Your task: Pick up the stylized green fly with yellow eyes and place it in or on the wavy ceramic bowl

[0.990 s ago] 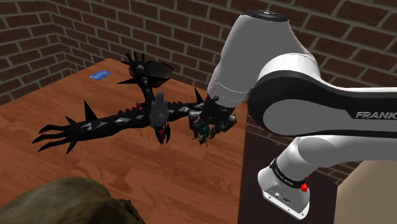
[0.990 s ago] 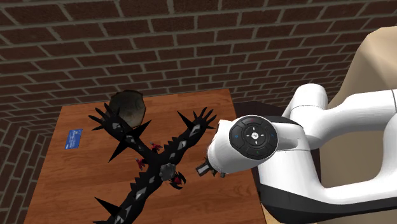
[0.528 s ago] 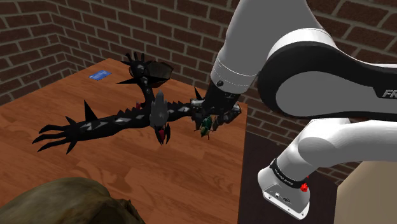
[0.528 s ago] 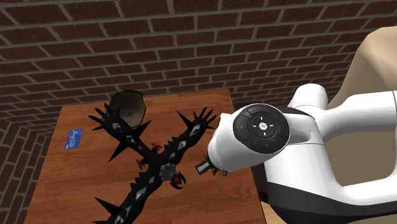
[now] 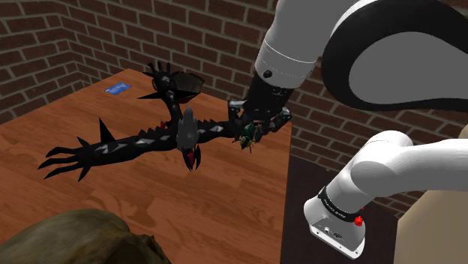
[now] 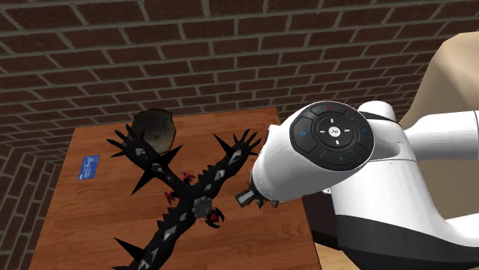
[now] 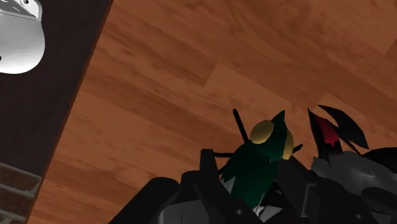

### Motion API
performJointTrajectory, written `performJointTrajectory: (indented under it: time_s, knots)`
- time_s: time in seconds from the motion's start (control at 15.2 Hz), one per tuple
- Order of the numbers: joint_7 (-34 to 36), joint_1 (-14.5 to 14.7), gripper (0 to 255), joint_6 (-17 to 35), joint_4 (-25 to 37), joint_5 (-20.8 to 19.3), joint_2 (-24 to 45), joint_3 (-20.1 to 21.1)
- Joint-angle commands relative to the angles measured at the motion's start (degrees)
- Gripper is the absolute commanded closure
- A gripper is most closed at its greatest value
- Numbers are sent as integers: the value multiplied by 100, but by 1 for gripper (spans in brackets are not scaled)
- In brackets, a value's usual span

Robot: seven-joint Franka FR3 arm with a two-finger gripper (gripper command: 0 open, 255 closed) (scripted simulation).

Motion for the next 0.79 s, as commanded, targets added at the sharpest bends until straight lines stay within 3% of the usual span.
performJointTrajectory:
  time_s: [0.0,0.13,0.73]
  knots:
    - [13,-22,255,-133,145,-49,12,-49]
    - [16,-37,255,-232,245,-87,16,-93]
    - [-383,-1224,255,591,1157,-781,1747,196]
